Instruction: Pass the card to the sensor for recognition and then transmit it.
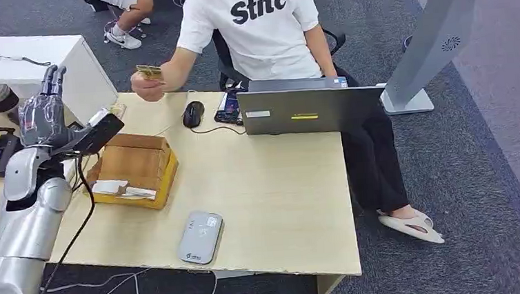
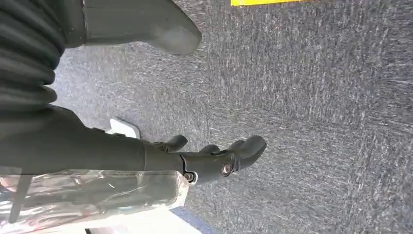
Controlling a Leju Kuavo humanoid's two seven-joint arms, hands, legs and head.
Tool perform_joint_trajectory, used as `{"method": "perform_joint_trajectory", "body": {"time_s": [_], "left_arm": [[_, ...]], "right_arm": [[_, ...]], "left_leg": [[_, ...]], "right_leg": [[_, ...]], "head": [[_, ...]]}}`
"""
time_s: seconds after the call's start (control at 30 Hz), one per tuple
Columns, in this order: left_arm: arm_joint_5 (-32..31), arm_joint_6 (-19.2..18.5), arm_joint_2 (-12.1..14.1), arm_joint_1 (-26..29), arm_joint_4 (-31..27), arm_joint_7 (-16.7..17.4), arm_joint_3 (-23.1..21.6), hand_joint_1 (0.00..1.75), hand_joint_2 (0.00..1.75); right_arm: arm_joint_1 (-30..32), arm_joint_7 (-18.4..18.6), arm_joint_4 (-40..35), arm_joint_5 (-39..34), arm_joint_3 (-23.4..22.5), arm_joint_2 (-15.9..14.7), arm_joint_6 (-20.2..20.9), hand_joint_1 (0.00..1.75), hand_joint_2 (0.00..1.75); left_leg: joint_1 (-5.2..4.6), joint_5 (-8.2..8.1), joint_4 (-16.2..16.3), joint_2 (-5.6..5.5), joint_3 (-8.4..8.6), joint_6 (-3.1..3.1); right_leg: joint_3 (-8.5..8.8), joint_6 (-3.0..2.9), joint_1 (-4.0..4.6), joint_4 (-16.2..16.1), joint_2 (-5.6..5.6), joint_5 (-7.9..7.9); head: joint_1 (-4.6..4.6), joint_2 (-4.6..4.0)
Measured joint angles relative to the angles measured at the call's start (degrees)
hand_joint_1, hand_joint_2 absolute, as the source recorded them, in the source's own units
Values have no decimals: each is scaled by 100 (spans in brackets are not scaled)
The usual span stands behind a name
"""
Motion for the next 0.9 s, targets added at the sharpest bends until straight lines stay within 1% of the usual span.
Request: {"method": "perform_joint_trajectory", "body": {"time_s": [0.1, 0.13, 0.17, 0.2, 0.27, 0.37, 0.4, 0.47, 0.53, 0.6, 0.8, 0.83, 0.9], "left_arm": [[184, -59, 22, 306, -333, -200, 94, 0, 175], [280, -146, 43, 477, -534, -278, 114, 0, 175], [344, -236, 83, 774, -836, -317, 129, 0, 175], [374, -286, 103, 939, -1035, -330, 142, 0, 175], [573, -613, 186, 1461, -1569, -365, 201, 0, 175], [1070, -1269, 445, 2230, -2400, -372, 225, 0, 175], [1215, -1401, 582, 2490, -2672, -372, 256, 0, 175], [1349, -1526, 739, 2841, -3054, -372, 359, 0, 175], [1408, -1600, 881, 3034, -3343, -372, 461, 0, 175], [1425, -1615, 964, 3140, -3504, -372, 507, 0, 175], [1438, -1665, 1065, 3241, -3720, -374, 533, 0, 175], [1441, -1721, 1087, 3263, -3745, -374, 536, 0, 175], [1552, -1914, 1239, 3379, -3856, -372, 549, 0, 175]], "right_arm": [[4, 24, 0, -77, 0, 0, -4, 0, 175], [11, 39, 0, -100, 0, 0, -4, 0, 175], [27, 46, 0, -105, -2, 0, -7, 0, 175], [37, 46, 0, -109, -4, 0, -7, 0, 175], [56, 6, 0, -186, -11, 2, -7, 0, 175], [76, -20, 0, -242, -41, 6, -11, 0, 175], [81, -20, 0, -277, -52, 7, -11, 0, 175], [102, -20, 0, -278, -66, 7, -11, 0, 175], [99, -20, -2, -278, -87, 7, -9, 0, 175], [91, -20, 0, -278, -98, 9, -9, 0, 175], [94, -20, -2, -278, -120, 9, -7, 0, 175], [94, -20, -2, -280, -127, 9, -7, 0, 175], [94, -20, -2, -286, -148, 9, 2, 0, 175]], "left_leg": [[-1, 0, 0, 2, 1, 0], [-1, 0, 0, 4, 1, 0], [-1, -1, 0, 8, 1, 1], [0, -2, 0, 8, 0, 1], [0, -6, -1, 9, -1, -1], [2, -8, -3, 16, -7, -2], [3, -9, -3, 20, -9, -2], [3, -8, -3, 11, -16, -2], [4, -7, -3, -2, -18, -2], [4, -4, -3, -2, -18, -4], [3, 4, -3, -2, -17, -6], [4, 4, -3, -2, -17, -6], [6, 4, -3, 1, -17, -7]], "right_leg": [[2, 0, 0, 0, 2, 0], [2, 0, -1, 0, 5, 0], [0, 0, -1, 0, 8, 0], [-2, 0, -1, 0, 9, -1], [-4, -1, -1, -1, 9, -3], [-11, -3, -1, -1, 11, -7], [-16, -3, 0, -1, 13, -7], [-23, -3, 0, -2, 7, -7], [-20, -4, 2, -2, -7, -8], [-17, -4, 4, -1, -7, -7], [-14, -5, 4, 0, -7, -1], [-14, -5, 4, 0, -7, -1], [-16, -5, 5, 1, -3, -1]], "head": [[2, 0], [2, 0], [2, 0], [0, 0], [0, 0], [2, 0], [0, 0], [2, 0], [2, 0], [2, 0], [2, 0], [2, 0], [0, 0]]}}
